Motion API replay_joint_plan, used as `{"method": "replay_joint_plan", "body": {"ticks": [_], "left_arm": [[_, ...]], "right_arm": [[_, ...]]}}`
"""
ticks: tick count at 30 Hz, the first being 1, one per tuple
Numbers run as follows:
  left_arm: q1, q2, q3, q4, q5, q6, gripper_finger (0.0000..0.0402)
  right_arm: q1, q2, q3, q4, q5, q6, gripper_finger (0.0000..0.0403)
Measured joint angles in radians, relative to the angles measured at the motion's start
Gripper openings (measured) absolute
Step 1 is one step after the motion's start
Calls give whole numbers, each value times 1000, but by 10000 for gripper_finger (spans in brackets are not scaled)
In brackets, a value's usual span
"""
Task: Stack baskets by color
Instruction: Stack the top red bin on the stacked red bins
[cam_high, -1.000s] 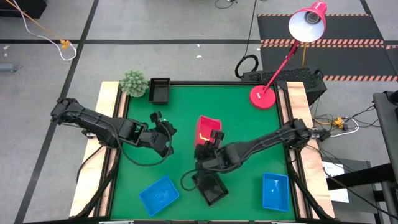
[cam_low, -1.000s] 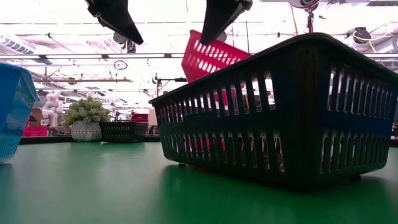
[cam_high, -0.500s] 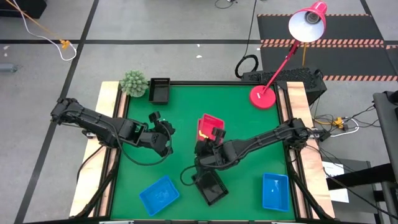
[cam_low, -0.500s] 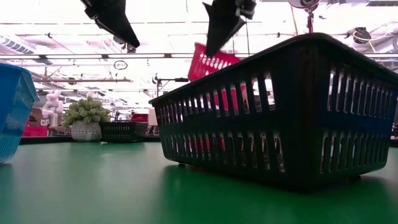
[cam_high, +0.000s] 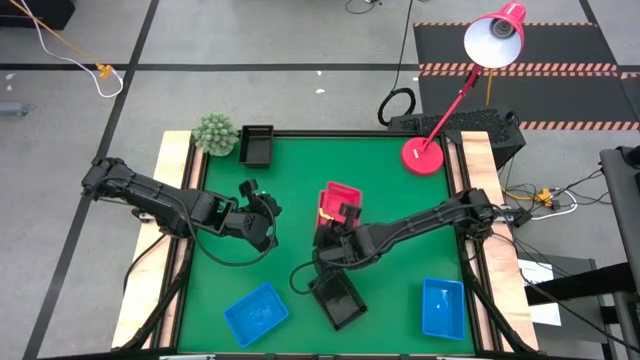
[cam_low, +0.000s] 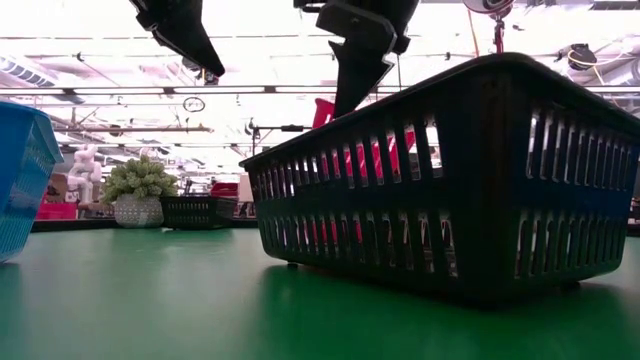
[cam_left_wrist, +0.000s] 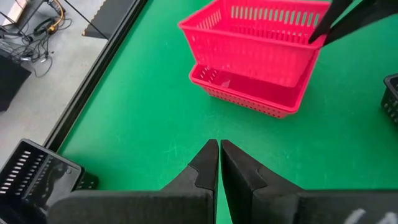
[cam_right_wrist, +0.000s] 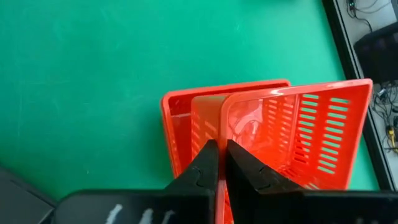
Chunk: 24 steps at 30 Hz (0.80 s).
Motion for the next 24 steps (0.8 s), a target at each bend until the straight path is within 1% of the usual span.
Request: {"method": "replay_joint_plan", "body": {"ticks": [7,10,15,18,24], "left_arm": [[0,0,0,0,0,-1,21],[0,0,0,0,0,-1,21],[0,0,0,0,0,-4,21],[0,0,0,1,0,-8,21],[0,0,0,0,0,-9,21]], "right_arm": [[-1,0,-15,23,-2,-19,8],[-1,0,-15,23,-2,-25,15],[-11,0,-15,23,-4,-33,35],[-18,0,-15,23,-27,-33,48],[-19,0,-15,23,-28,-53,83]]}}
